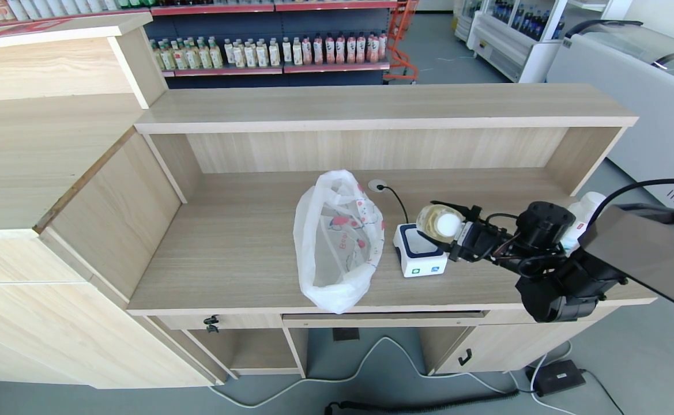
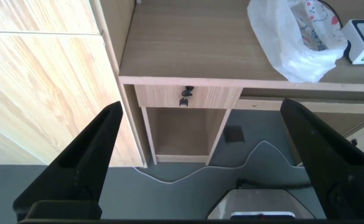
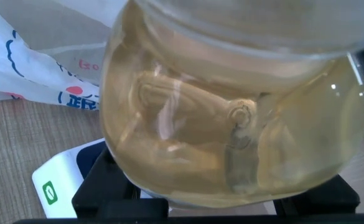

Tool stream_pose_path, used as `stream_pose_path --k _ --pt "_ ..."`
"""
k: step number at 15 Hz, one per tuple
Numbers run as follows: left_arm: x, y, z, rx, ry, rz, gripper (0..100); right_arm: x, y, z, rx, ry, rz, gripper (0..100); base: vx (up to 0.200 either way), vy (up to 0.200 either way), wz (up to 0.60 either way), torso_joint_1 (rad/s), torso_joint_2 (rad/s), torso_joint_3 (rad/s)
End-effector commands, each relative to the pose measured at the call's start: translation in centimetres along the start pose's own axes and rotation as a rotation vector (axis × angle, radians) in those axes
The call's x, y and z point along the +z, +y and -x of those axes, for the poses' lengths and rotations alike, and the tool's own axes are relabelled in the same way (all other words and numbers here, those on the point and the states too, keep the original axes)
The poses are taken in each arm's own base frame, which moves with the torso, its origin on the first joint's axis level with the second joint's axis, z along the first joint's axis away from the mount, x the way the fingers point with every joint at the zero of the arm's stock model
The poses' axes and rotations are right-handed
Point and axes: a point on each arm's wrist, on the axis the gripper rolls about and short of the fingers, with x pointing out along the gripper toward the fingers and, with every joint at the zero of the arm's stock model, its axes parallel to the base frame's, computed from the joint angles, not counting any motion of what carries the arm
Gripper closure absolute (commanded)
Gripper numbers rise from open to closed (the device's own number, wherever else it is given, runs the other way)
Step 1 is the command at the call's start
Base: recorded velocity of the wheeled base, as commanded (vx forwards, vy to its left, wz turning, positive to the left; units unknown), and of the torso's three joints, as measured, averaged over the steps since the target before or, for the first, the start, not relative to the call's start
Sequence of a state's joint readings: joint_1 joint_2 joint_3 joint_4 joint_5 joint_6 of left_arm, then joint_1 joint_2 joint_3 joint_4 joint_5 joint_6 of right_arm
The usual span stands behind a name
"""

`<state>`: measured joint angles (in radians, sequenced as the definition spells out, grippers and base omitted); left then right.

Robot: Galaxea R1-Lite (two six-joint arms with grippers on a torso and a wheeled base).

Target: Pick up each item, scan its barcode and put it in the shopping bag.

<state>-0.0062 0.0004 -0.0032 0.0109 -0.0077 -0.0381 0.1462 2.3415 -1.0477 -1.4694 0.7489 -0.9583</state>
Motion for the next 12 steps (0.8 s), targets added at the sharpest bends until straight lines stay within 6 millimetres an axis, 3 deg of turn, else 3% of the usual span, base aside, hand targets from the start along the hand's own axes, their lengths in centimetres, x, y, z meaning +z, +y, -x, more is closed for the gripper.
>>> stream_pose_path --k 1,5,7,8,10,12 --pt "0.0 0.0 0.0 0.000 0.000 0.000 0 0.4 -0.5 0.3 -0.011 -0.002 -0.001 100 0.000 0.000 0.00 0.000 0.00 0.000" --pt "0.0 0.0 0.0 0.000 -0.002 0.000 0 2.0 -1.6 1.9 -0.046 -0.009 -0.060 100 0.000 0.000 0.00 0.000 0.00 0.000" --pt "0.0 0.0 0.0 0.000 0.000 0.000 0 3.3 -4.6 4.5 -0.129 0.027 -0.128 100 0.000 0.000 0.00 0.000 0.00 0.000" --pt "0.0 0.0 0.0 0.000 0.000 0.000 0 4.5 -7.0 5.9 -0.188 0.038 -0.149 100 0.000 0.000 0.00 0.000 0.00 0.000" --pt "0.0 0.0 0.0 0.000 0.000 0.000 0 8.8 -11.1 8.9 -0.341 0.128 -0.294 100 0.000 0.000 0.00 0.000 0.00 0.000" --pt "0.0 0.0 0.0 0.000 0.000 0.000 0 14.5 -12.5 14.1 -0.581 0.406 -0.531 100 0.000 0.000 0.00 0.000 0.00 0.000"
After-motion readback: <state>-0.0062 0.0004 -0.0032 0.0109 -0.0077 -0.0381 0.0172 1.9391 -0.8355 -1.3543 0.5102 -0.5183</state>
